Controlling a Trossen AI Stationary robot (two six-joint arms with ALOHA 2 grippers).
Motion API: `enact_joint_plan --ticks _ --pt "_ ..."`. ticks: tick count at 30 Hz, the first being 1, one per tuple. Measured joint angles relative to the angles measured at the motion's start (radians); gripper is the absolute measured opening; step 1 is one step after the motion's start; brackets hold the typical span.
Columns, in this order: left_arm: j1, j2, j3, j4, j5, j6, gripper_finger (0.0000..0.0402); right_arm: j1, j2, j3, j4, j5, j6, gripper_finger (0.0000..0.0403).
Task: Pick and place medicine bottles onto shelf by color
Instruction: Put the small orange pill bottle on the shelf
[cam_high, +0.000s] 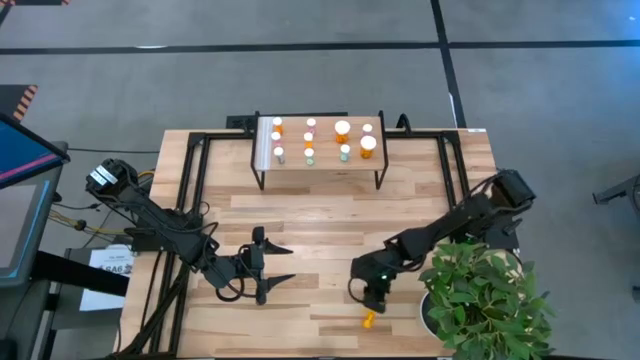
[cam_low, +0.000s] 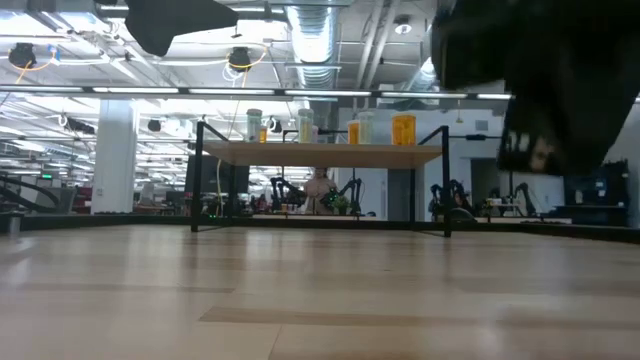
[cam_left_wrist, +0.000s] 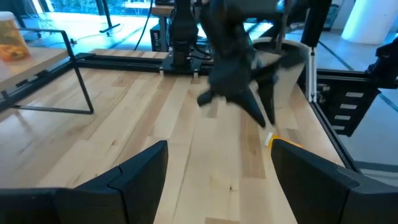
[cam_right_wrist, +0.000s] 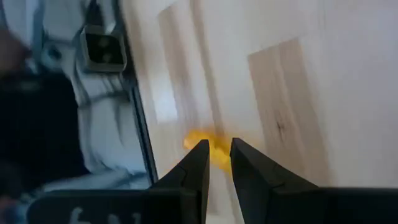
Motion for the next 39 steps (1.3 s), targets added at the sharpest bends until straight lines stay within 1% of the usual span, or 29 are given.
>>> enact_joint_plan --ticks 2,5,8,11,14,18,20,23,30,33,35,39 --pt "0.0 0.0 0.0 -0.001 0.007 -0.001 0.0275 0.016 -0.047 0.0 -0.055 0.023 -0.102 0.0088" --pt "0.0 0.0 0.0 -0.001 0.006 -0.001 0.0275 0.068 -0.106 0.001 -0.165 0.121 -0.275 0.0088" --pt "0.001 0.0 0.0 0.0 0.005 -0.001 0.0275 0.136 -0.119 0.001 -0.23 0.22 -0.418 0.0088" --pt "0.002 0.0 0.0 0.0 0.005 -0.001 0.0275 0.202 -0.097 0.001 -0.2 0.253 -0.599 0.0088" --pt "0.007 0.0 0.0 0.0 0.005 -0.001 0.0275 0.255 -0.045 0.004 -0.156 0.284 -0.75 0.0088" --pt "0.013 0.0 0.0 0.0 0.007 -0.001 0.0275 0.286 0.031 0.006 -0.17 0.346 -0.801 0.009" --pt "0.013 0.0 0.0 0.0 0.006 -0.001 0.0275 0.285 0.055 0.014 -0.192 0.366 -0.826 0.0101" --pt "0.013 0.0 0.0 -0.007 0.007 -0.001 0.0275 0.281 0.077 0.027 -0.196 0.38 -0.849 0.013" --pt "0.013 0.0 0.0 -0.02 0.007 -0.002 0.0275 0.237 0.056 0.028 -0.198 0.38 -0.892 0.0217" --pt "0.013 0.0 0.0 -0.02 0.007 -0.002 0.0275 0.221 0.057 0.027 -0.194 0.379 -0.899 0.0243" --pt "0.013 0.0 0.0 -0.021 0.007 -0.002 0.0275 0.217 0.057 0.028 -0.181 0.375 -0.917 0.0252" --pt "0.013 0.001 0.0 -0.024 0.007 -0.01 0.0275 0.219 0.058 0.028 -0.168 0.371 -0.991 0.0255"
